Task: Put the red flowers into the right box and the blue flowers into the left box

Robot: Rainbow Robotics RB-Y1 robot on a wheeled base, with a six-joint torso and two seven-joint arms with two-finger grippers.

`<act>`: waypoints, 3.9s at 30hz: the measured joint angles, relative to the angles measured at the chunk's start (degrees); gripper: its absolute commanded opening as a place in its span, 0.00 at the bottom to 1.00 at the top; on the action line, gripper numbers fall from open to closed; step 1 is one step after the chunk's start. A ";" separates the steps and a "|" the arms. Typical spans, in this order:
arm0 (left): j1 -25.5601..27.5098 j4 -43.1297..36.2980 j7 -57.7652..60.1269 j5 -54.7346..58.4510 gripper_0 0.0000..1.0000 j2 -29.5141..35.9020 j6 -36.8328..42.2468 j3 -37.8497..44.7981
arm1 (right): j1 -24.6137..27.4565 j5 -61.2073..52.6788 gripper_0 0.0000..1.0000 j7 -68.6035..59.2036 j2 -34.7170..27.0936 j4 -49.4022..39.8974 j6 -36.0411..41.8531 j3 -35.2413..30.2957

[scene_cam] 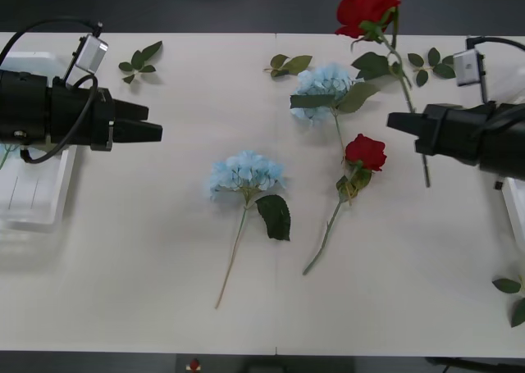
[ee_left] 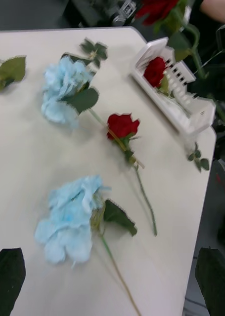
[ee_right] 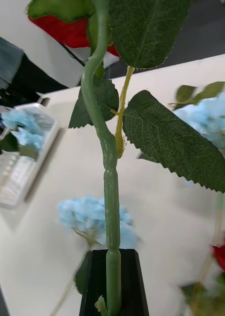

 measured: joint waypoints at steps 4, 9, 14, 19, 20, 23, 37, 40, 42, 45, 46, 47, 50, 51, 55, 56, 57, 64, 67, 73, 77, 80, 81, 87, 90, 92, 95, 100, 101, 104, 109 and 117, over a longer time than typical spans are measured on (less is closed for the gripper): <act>3.12 -4.40 6.81 -6.88 1.00 1.65 0.00 0.05 | 0.00 0.00 0.00 -2.47 -6.75 2.23 0.70 0.00; 6.52 -12.24 23.77 -16.81 1.00 1.88 0.00 0.23 | 0.11 1.27 0.00 -4.17 -10.44 9.70 2.75 0.00; 9.26 -20.76 35.81 -26.10 1.00 1.87 0.01 0.23 | 1.60 8.27 0.00 -4.17 -12.64 18.01 5.60 -0.06; 11.05 -28.48 53.72 -35.33 1.00 1.87 0.11 -0.96 | 2.38 16.15 0.00 -4.16 -12.88 27.95 10.98 -0.08; 11.04 -29.20 55.99 -36.55 1.00 1.87 0.16 -1.77 | 2.37 17.55 0.00 -4.15 -12.88 29.57 11.14 -0.08; 11.02 -30.71 58.06 -40.66 1.00 1.88 0.20 -5.19 | 2.37 20.14 0.00 -4.11 -12.88 33.14 11.15 -0.08; 6.16 -34.33 79.67 -63.16 1.00 1.88 0.28 -25.03 | 2.36 26.82 0.00 -1.31 -8.09 47.51 8.87 -0.14; 3.17 -34.51 88.32 -68.95 1.00 1.88 0.31 -30.44 | 2.35 29.50 0.00 -1.15 -4.91 50.00 7.34 -0.15; 0.93 -34.51 91.22 -71.76 1.00 1.88 0.34 -34.29 | 2.35 33.50 0.00 -0.90 -2.70 51.29 4.79 -0.15; -2.04 -34.43 91.55 -72.72 1.00 1.77 1.14 -38.39 | 2.31 35.78 0.00 -0.83 0.04 52.95 2.75 -0.15; -2.73 -34.32 91.71 -72.72 1.00 1.58 1.80 -39.10 | 2.31 36.89 0.00 -0.83 0.67 53.41 2.38 -0.15; -3.34 -34.05 92.08 -72.77 1.00 1.16 2.60 -39.59 | 2.29 38.29 0.00 -0.82 1.24 53.85 2.02 -0.15; -4.66 -32.59 93.76 -74.52 1.00 -1.25 5.38 -40.29 | 2.15 40.91 0.00 -0.82 2.28 54.78 1.33 -0.15; -5.07 -31.96 93.91 -75.06 1.00 -2.34 6.42 -40.47 | 2.10 41.42 0.00 -0.82 2.46 54.94 0.95 -0.15; -7.37 -28.32 93.90 -76.03 1.00 -7.00 9.47 -41.89 | 2.06 44.61 0.17 -0.81 2.61 55.07 -1.08 -0.15; -8.01 -27.41 93.90 -76.35 1.00 -7.97 9.66 -42.42 | 2.02 45.25 0.28 -0.81 2.61 55.08 -1.14 -0.15; -8.69 -26.32 93.90 -76.73 1.00 -8.93 9.71 -43.05 | 1.95 45.84 0.44 -0.81 2.61 55.08 -1.08 -0.15; -12.86 -18.86 93.82 -78.59 1.00 -14.16 9.70 -47.91 | -0.07 47.88 0.88 -0.81 2.61 55.32 1.32 -0.15; -14.39 -15.39 93.79 -79.11 1.00 -16.10 9.26 -50.26 | -1.38 47.88 0.91 -0.81 2.61 55.56 3.89 -0.15; -16.24 -9.83 93.16 -79.11 1.00 -19.35 7.89 -53.34 | -4.76 46.99 0.92 -0.81 2.61 56.36 9.79 -0.15; -16.94 -7.87 92.92 -79.11 1.00 -20.95 7.89 -54.07 | -6.78 45.23 0.91 -0.81 2.61 56.53 11.31 -0.15; -16.95 -6.95 92.72 -79.11 1.00 -21.70 7.89 -54.06 | -7.72 44.22 0.92 -0.81 2.61 56.53 12.71 -0.15; -16.95 -6.71 92.46 -79.11 1.00 -21.87 7.89 -54.06 | -8.03 42.33 0.92 -0.81 2.61 56.54 14.81 -0.16; -16.95 -6.04 91.98 -78.87 1.00 -22.03 7.87 -54.06 | -8.74 31.76 0.91 -1.28 2.61 54.99 24.78 -1.28; -16.95 -5.59 91.23 -78.84 0.99 -22.04 7.83 -54.06 | -8.74 31.51 0.92 -9.60 2.60 51.14 27.10 -2.37; -16.95 -5.12 90.33 -78.68 0.99 -22.07 7.66 -54.06 | -8.75 33.48 0.91 -22.11 2.52 46.97 27.15 -2.58; -16.95 -3.90 90.10 -78.02 0.99 -22.09 6.48 -54.06 | -8.79 40.42 0.92 -39.04 1.83 38.62 27.13 -2.46; -16.97 -1.58 89.92 -77.99 0.96 -22.83 5.04 -54.05 | -9.29 49.84 0.92 -56.50 0.35 26.88 28.98 -2.45; -17.03 -1.57 89.78 -77.99 0.91 -22.92 5.04 -54.05 | -9.71 53.00 0.92 -60.71 0.34 24.83 30.57 -2.45; -17.06 -1.57 89.37 -77.99 0.09 -22.96 5.02 -54.05 | -11.31 61.56 0.92 -76.84 0.34 18.37 35.50 -2.45; -17.12 -1.54 89.34 -78.08 0.00 -22.96 5.00 -54.05 | -15.07 68.82 0.92 -88.04 1.16 10.56 45.83 -2.44; -17.12 -1.74 89.31 -80.33 0.00 -22.95 4.74 -54.05 | -19.84 80.91 0.92 -111.57 10.50 2.60 60.77 -2.44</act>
